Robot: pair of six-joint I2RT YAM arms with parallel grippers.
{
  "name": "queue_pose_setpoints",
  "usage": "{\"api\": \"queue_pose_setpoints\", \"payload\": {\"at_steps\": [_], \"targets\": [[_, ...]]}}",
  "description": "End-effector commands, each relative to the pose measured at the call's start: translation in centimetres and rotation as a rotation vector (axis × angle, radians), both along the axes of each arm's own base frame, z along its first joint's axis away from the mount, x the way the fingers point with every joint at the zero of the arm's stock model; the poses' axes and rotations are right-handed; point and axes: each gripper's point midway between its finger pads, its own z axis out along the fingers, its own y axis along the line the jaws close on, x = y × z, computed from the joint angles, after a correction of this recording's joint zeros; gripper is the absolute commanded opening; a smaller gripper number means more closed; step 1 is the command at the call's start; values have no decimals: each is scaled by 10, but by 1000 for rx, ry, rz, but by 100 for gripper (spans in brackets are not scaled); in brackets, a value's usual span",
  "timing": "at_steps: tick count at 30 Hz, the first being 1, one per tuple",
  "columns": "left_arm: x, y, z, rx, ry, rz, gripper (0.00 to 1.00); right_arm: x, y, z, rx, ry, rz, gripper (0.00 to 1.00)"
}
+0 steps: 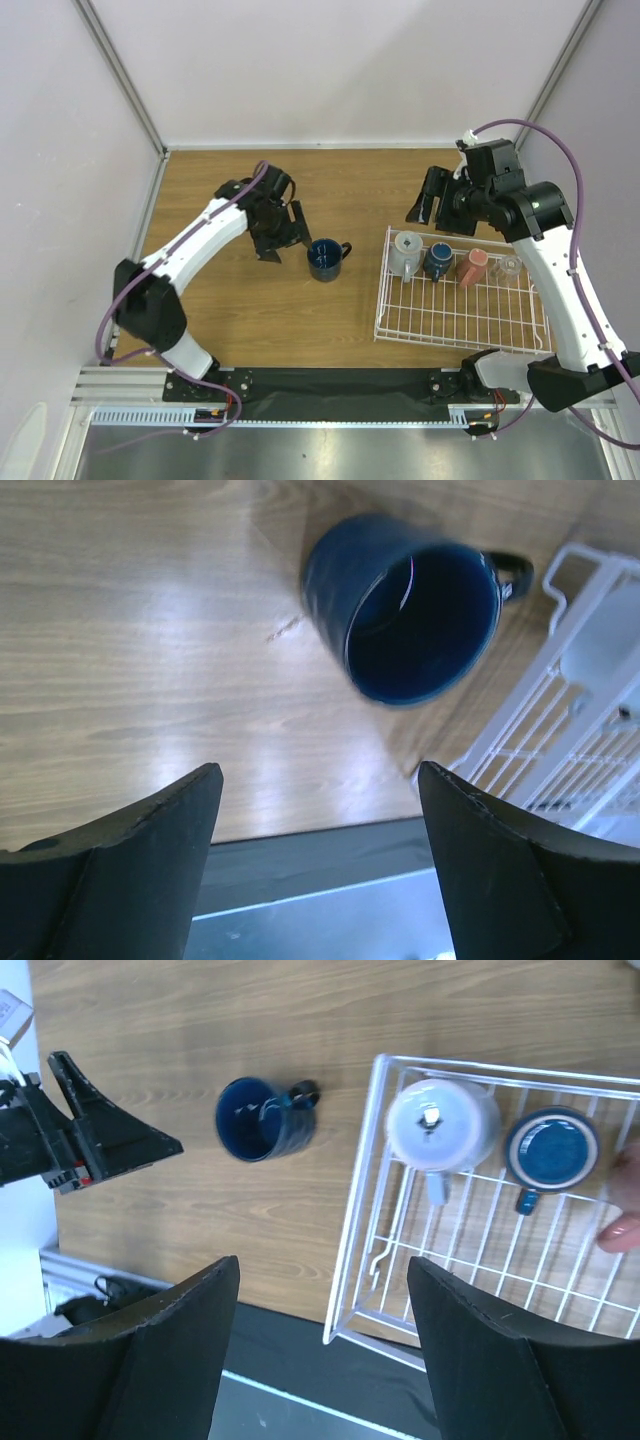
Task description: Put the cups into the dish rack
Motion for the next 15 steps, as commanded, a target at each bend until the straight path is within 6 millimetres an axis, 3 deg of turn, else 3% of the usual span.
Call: {"api": "queue_pose_setpoints", "payload": {"at_steps": [1,7,11,15], "targets": [[18,-15,-3,29,5,73,86,0,-13,4,7,-24,-11,75],[25,-7,-27,122,45,170,89,4,-37,9,2,-32,-66,75],[38,-16,-37,121,53,167,86,5,-48,6,0,-19,-103,75],[41,-21,-60,143,108,155,83,2,-54,7,-6,-20,-119,75]]}}
